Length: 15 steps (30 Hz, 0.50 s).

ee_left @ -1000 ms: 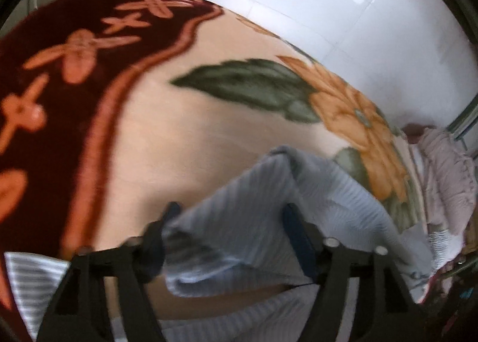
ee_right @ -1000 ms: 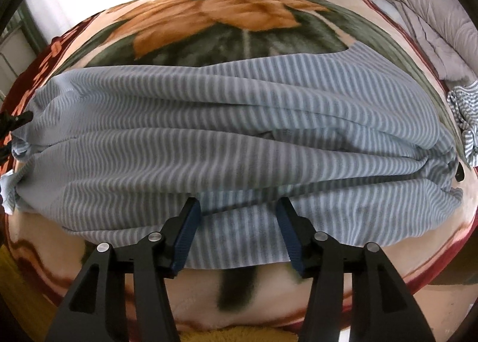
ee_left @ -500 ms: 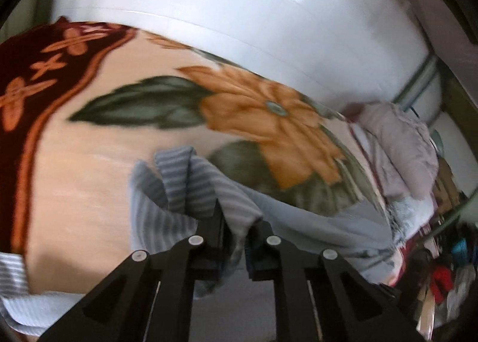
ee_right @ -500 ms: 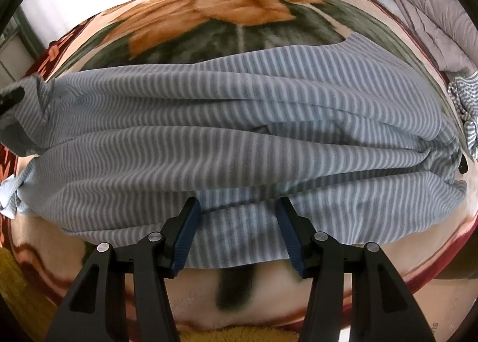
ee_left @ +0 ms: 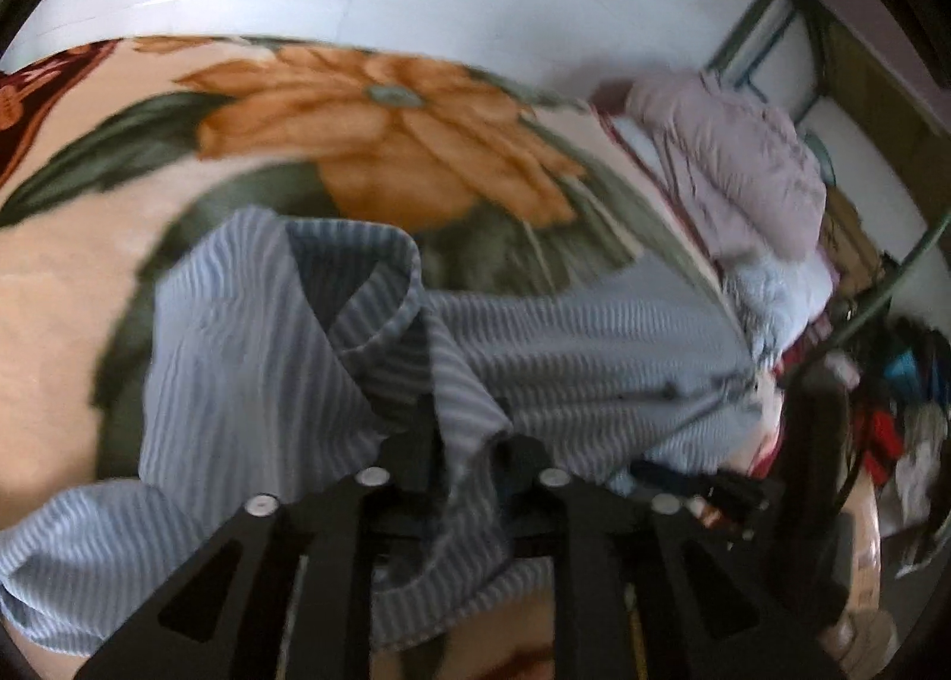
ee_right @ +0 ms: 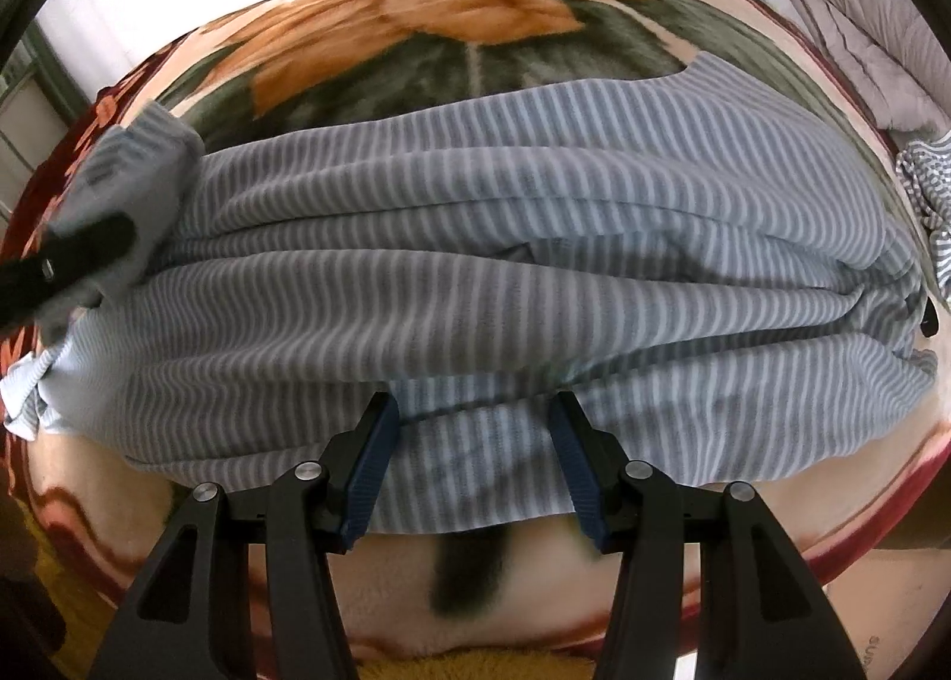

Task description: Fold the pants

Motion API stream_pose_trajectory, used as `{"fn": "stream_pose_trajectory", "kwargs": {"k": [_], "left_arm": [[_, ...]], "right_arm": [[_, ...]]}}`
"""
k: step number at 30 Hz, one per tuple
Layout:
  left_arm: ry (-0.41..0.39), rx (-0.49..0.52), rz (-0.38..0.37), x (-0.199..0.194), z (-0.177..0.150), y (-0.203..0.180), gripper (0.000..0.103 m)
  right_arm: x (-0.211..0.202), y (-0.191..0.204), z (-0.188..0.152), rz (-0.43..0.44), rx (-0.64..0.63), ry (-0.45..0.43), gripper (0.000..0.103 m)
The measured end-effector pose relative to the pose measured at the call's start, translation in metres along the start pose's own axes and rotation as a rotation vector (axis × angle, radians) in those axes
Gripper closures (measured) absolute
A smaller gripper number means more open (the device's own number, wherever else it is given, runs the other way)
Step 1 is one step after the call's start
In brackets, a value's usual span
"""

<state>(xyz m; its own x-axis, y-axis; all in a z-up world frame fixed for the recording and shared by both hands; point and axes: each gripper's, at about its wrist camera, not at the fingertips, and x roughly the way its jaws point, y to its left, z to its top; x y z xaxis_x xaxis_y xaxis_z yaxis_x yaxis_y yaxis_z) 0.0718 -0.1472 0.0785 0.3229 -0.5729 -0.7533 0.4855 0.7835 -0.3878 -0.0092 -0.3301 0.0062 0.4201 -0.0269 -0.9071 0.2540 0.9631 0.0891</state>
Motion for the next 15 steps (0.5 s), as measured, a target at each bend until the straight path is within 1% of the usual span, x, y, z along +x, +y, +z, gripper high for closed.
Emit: {"fn": "stream_pose_trajectory", "kwargs": {"k": [2, 4, 6, 7, 10, 12, 14, 15], "left_arm": [[0.015, -0.002, 0.008, 0.000, -0.006, 0.001, 0.056], [0.012, -0.002, 0.011, -0.006, -0.010, 0.004, 0.053], [-0.001, -0.001, 0.028, -0.017, -0.013, 0.010, 0.048], [-0.010, -0.005, 0.036, -0.021, -0.013, 0.015, 0.048], [-0.052, -0.026, 0.096, -0.040, -0.014, 0.031, 0.046], [-0.078, -0.053, 0.145, -0.047, -0.013, 0.045, 0.042], [-0.091, -0.100, 0.182, -0.052, -0.013, 0.061, 0.041], [-0.092, -0.125, 0.186, -0.052, -0.012, 0.069, 0.041]], "right_arm": [[0.000, -0.001, 0.000, 0.005, 0.004, 0.001, 0.049], [0.001, 0.000, 0.000, 0.008, 0.007, 0.002, 0.049], [0.002, 0.000, 0.000, 0.009, 0.007, 0.003, 0.049], [0.002, 0.000, 0.000, 0.008, 0.006, 0.004, 0.049], [0.002, 0.000, 0.000, 0.006, 0.004, 0.004, 0.049], [0.002, -0.001, 0.001, 0.007, 0.005, 0.004, 0.049], [0.002, -0.001, 0.001, 0.007, 0.004, 0.004, 0.049], [0.002, -0.001, 0.001, 0.007, 0.004, 0.003, 0.049]]}}
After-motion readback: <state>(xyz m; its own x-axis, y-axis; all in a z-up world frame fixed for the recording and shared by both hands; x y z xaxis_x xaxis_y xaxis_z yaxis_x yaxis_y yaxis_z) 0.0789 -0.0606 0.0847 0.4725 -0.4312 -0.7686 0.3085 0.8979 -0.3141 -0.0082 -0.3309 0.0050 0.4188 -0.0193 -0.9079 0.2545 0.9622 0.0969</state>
